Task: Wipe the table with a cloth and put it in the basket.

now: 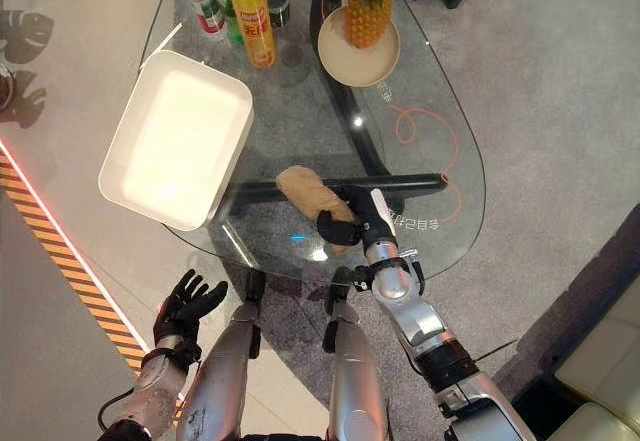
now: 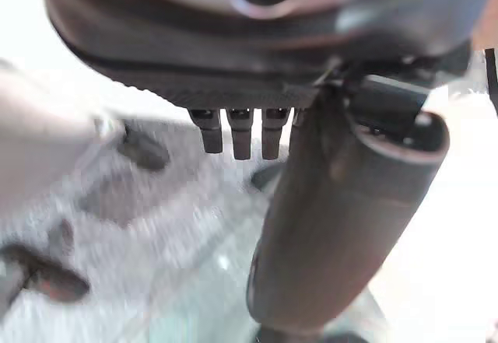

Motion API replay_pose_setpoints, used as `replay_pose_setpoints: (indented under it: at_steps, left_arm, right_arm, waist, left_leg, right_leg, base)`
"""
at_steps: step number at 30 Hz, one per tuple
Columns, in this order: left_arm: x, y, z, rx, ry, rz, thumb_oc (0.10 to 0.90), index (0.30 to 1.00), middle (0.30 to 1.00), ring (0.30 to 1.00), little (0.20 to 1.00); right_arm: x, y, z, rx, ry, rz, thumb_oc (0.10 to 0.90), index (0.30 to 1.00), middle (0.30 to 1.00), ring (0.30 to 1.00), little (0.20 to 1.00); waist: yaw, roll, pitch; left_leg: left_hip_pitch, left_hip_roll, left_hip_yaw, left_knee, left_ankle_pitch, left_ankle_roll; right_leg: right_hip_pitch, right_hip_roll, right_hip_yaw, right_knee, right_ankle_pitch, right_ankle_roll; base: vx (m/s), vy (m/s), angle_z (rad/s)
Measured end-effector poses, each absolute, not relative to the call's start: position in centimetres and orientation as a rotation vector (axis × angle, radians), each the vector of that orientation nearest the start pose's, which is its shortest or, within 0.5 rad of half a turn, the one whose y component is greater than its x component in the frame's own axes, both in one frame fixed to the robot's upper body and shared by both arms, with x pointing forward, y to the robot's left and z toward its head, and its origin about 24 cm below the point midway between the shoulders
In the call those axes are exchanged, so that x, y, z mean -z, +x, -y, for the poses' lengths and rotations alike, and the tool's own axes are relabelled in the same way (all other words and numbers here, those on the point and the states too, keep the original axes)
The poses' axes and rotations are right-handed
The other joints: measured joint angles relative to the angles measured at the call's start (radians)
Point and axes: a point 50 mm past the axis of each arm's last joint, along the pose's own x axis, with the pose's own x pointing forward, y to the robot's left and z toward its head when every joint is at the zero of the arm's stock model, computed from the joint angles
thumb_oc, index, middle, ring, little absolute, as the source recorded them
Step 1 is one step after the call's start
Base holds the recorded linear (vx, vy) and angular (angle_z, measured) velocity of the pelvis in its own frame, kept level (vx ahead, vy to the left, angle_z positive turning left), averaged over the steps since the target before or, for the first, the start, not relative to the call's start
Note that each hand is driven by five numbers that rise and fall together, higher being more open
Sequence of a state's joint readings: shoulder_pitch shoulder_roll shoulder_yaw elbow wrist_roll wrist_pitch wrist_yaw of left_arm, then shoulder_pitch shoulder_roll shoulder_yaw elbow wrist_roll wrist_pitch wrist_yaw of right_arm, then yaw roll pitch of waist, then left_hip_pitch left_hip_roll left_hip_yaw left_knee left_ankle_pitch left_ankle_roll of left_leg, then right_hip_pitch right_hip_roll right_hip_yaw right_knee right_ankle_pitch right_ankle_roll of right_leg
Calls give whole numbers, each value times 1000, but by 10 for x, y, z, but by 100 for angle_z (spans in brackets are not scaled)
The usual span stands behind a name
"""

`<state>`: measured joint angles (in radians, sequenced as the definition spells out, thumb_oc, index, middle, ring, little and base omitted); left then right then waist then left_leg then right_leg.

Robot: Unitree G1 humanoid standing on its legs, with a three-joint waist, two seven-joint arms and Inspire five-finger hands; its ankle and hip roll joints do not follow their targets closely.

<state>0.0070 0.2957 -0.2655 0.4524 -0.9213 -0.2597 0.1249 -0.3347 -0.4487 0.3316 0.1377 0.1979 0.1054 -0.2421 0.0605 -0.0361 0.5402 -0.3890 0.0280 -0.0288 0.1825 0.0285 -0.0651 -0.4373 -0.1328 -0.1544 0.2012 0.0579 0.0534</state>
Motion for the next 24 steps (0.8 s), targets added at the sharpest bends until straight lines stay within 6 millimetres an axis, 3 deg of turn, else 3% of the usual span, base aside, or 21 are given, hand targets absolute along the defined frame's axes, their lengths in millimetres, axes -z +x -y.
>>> replay_pose_setpoints:
  at_steps: [8, 14, 19, 24]
  left_arm:
    - [16, 232, -178, -23, -743, -248, 800, 900, 900, 900, 900]
    - [13, 226, -164, 134, -937, -251, 800, 900, 900, 900, 900]
    - [-2, 218, -159, 258, -1131, -157, 800, 900, 900, 900, 900]
    - [-11, 218, -153, 355, -1201, -99, 800, 900, 900, 900, 900]
  right_arm:
    - [-85, 291, 168, -94, -226, 75, 100, 300, 300, 300, 200]
    - [-92, 287, 170, -105, -172, 124, 100, 300, 300, 300, 200]
    - [-95, 278, 186, -62, -99, 162, 100, 300, 300, 300, 200]
    - [-103, 273, 185, -108, -13, 206, 100, 300, 300, 300, 200]
  waist:
    - [10, 17, 1]
    - [12, 17, 1]
    - [15, 17, 1]
    - [-5, 15, 2]
  left_leg:
    - [23, 1, -3, -10, 0, 1]
    - [24, 1, -3, -12, 0, 1]
    - [42, 1, -2, -19, -1, 2]
    - [49, 2, 4, -23, -2, 5]
  right_leg:
    - [19, 0, -4, 0, -14, 2]
    - [20, 0, -4, 0, -14, 1]
    - [35, 0, -3, -1, -17, 1]
    - [41, 2, 0, -9, -18, 2]
  base:
    - [3, -1, 1]
    - [0, 0, 0]
    - [14, 1, 0]
    - [25, 2, -3]
